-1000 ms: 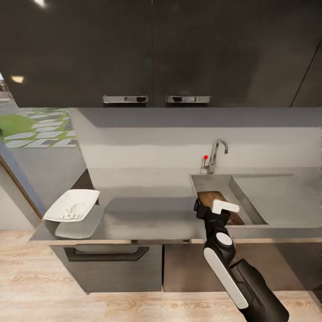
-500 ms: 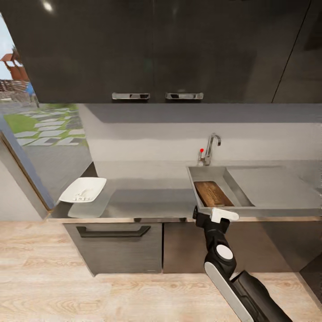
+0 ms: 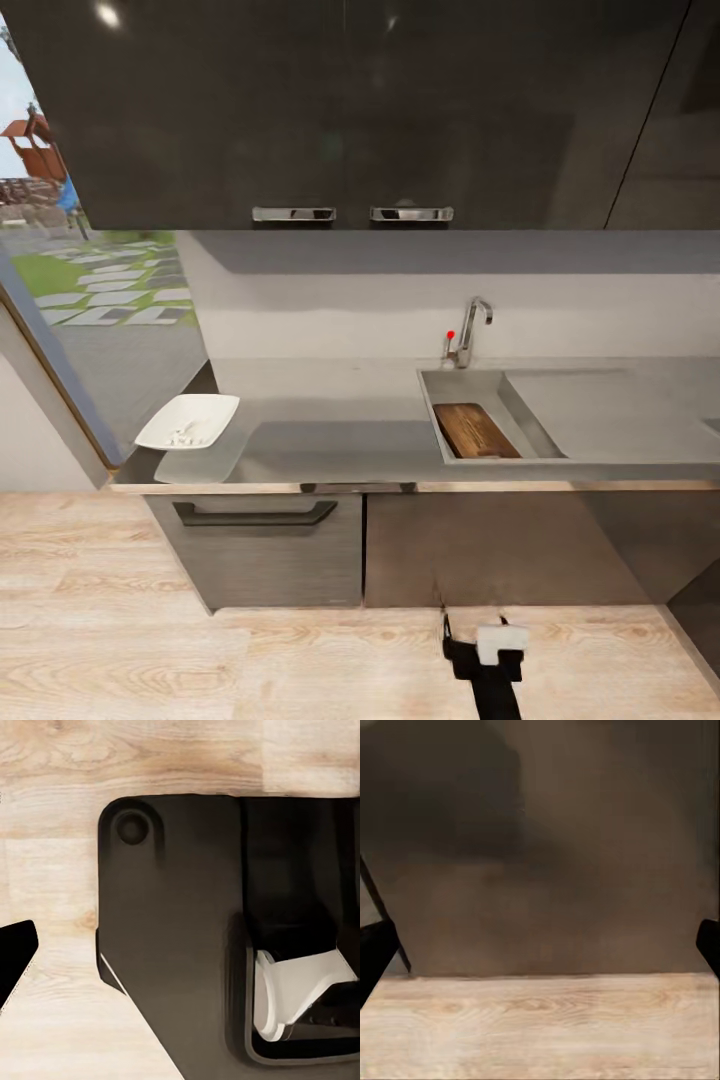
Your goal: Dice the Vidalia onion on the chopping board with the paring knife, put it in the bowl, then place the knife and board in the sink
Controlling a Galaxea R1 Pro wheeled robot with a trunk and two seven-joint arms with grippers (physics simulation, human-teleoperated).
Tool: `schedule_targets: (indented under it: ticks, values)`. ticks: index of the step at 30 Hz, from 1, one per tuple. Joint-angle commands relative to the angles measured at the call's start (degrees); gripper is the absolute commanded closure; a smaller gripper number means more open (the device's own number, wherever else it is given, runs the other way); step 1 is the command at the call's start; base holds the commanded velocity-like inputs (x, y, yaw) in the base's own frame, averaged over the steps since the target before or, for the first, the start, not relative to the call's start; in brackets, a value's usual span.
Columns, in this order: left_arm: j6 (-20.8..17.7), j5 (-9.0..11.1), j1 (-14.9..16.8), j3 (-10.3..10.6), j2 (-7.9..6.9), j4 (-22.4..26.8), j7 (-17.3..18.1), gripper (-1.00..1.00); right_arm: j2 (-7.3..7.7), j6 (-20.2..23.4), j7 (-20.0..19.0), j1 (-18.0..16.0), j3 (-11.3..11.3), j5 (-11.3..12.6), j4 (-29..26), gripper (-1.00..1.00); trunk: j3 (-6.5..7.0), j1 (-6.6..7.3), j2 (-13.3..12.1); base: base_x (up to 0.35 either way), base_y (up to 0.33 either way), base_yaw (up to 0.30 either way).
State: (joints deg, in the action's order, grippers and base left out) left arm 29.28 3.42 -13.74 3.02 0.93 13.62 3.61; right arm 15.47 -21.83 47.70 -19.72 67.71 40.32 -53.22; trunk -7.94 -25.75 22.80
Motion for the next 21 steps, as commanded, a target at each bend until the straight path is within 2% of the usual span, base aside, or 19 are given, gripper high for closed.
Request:
schedule_targets:
  ticks: [1, 2, 3, 4, 7, 8, 9, 10, 12, 15, 18, 21]
  values:
    - [-0.24, 0.36, 0.85, 0.31, -0.01, 0.09, -0.14, -1.0, -0.5, -2.62, -1.48, -0.14, 3.27, 3.67, 4.73, -1.0, -0.11, -0.04, 0.12, 0.0, 0.0, 0.0]
    - [-0.36, 0.36, 1.33, 0.31, 0.01, 0.09, -0.31, -1.0, -0.96, -3.55, -3.61, -0.14, 5.07, 6.12, 8.1, -1.0, -0.11, -0.04, 0.12, 0.0, 0.0, 0.0]
    - [-0.4, 0.36, 1.58, 0.31, 0.01, 0.11, -0.41, -1.0, -1.28, -3.89, -5.04, -0.14, 5.93, 7.41, 9.89, -1.0, -0.11, -0.04, 0.12, 0.0, 0.0, 0.0]
    - [-0.51, 0.36, 2.58, 0.31, 0.01, 0.11, -0.91, -1.0, -2.4, -4.55, -10.8, -0.14, 8.07, 11.42, 15.85, -1.0, -0.11, -0.04, 0.12, 0.0, 0.0, 0.0]
    - [-0.64, 0.43, 4.9, 0.29, -0.02, -0.16, -2.94, -1.0, -5.58, -4.86, -28.22, -0.09, 9.87, 19.72, 31.01, -1.0, -0.11, -0.04, 0.12, 0.0, 0.0, 0.0]
    - [-0.8, 0.45, 5.38, 0.27, 0.0, -0.2, -4.0, -1.0, -7.05, -4.74, -34.84, -0.07, 10.1, 22.23, 36.57, -1.0, -0.11, -0.04, 0.12, 0.0, 0.0, 0.0]
    - [-1.65, 0.49, 5.81, 0.25, 0.02, -0.16, -5.92, -1.0, -9.15, -4.15, -43.97, 0.0, 10.29, 25.43, 43.82, -1.0, -0.11, -0.04, 0.12, 0.0, 0.0, 0.0]
    - [-2.77, 0.51, 6.0, 0.24, 0.04, -0.08, -7.25, -1.0, -10.13, -3.31, -48.77, 0.16, 10.34, 26.88, 46.88, -1.0, -0.11, -0.04, 0.12, 0.0, 0.0, 0.0]
    - [-6.94, 0.53, 6.29, 0.23, 0.1, 0.31, -9.22, -1.0, -11.29, -0.01, -55.35, 2.02, 10.4, 28.62, 50.23, -1.0, -0.11, -0.04, 0.12, 0.0, 0.0, 0.0]
    - [-10.76, 0.53, 6.47, 0.23, 0.05, 0.67, -9.93, -1.0, -12.14, 2.39, -59.19, 5.35, 10.47, 29.24, 51.41, -1.0, -0.11, -0.04, 0.12, 0.0, 0.0, 0.0]
    - [-11.66, 0.6, 6.52, 0.23, 0.07, 0.67, -10.11, -1.0, -11.92, 4.48, -62.18, 6.29, 10.44, 29.4, 51.71, -1.0, -0.11, -0.04, 0.12, 0.0, 0.0, 0.0]
    - [-12.04, 0.66, 6.53, 0.23, 0.06, 0.54, -10.26, -1.0, -11.82, 11.16, -63.36, 6.54, 10.36, 29.51, 51.81, -1.0, -0.11, -0.04, 0.12, 0.0, 0.0, 0.0]
